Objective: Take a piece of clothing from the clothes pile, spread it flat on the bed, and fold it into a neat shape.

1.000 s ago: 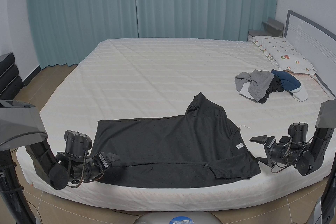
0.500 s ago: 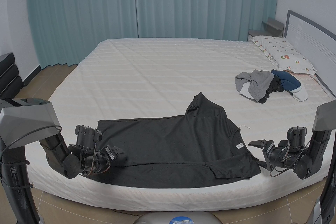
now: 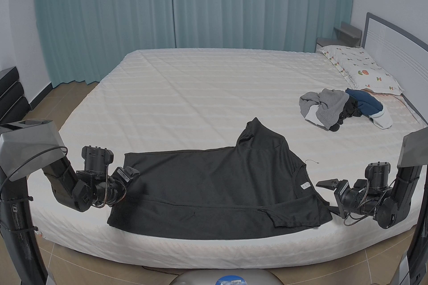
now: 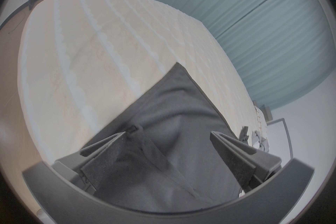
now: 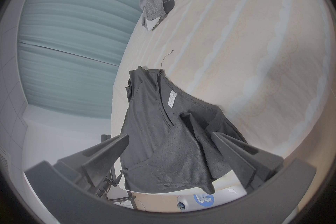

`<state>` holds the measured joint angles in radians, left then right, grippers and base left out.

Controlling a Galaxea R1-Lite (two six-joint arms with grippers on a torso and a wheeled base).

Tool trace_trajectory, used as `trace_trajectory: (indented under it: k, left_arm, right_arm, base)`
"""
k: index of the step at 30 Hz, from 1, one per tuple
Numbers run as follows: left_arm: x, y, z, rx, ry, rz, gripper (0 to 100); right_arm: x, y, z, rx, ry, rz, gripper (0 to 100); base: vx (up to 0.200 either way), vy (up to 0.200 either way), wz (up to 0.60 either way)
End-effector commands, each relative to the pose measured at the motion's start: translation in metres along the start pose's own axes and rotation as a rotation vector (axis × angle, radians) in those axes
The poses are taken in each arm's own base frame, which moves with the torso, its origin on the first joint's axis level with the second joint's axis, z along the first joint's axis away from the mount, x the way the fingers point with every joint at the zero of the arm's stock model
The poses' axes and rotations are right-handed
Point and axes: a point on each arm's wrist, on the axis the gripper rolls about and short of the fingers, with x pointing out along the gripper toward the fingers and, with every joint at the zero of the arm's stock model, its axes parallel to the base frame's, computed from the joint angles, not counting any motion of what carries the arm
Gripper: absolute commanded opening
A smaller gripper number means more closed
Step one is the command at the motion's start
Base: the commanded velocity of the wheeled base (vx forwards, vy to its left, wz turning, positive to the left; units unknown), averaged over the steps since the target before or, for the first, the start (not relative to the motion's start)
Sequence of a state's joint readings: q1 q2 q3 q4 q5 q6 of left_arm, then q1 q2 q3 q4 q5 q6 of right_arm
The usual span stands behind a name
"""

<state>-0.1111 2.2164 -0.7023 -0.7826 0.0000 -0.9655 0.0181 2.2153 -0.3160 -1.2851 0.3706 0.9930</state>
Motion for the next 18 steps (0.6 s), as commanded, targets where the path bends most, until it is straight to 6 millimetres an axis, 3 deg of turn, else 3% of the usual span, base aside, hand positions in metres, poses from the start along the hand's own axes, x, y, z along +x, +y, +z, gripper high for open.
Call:
trace_trajectory:
  k: [1,7,18]
  left_arm:
    - [-0.004,0.003,0.01,-0.021,-0.025,0.001,100]
    - [-0.023,0.003,0.022,-0.018,-0.045,-0.012,100]
    - [-0.011,0.013,0.018,0.215,0.04,0.014,100]
  right_arm:
    - [0.0,0.0,0.0,0.002,0.002,-0.001,100]
    - [0.0,0.0,0.0,0.002,0.002,-0.001,100]
    - [0.002,-0.001,-0.005,-0.011,0.007,0.003,100]
  base:
    - [0.0,0.0,0.0]
    - [0.0,0.0,0.0]
    - [0.0,0.0,0.0]
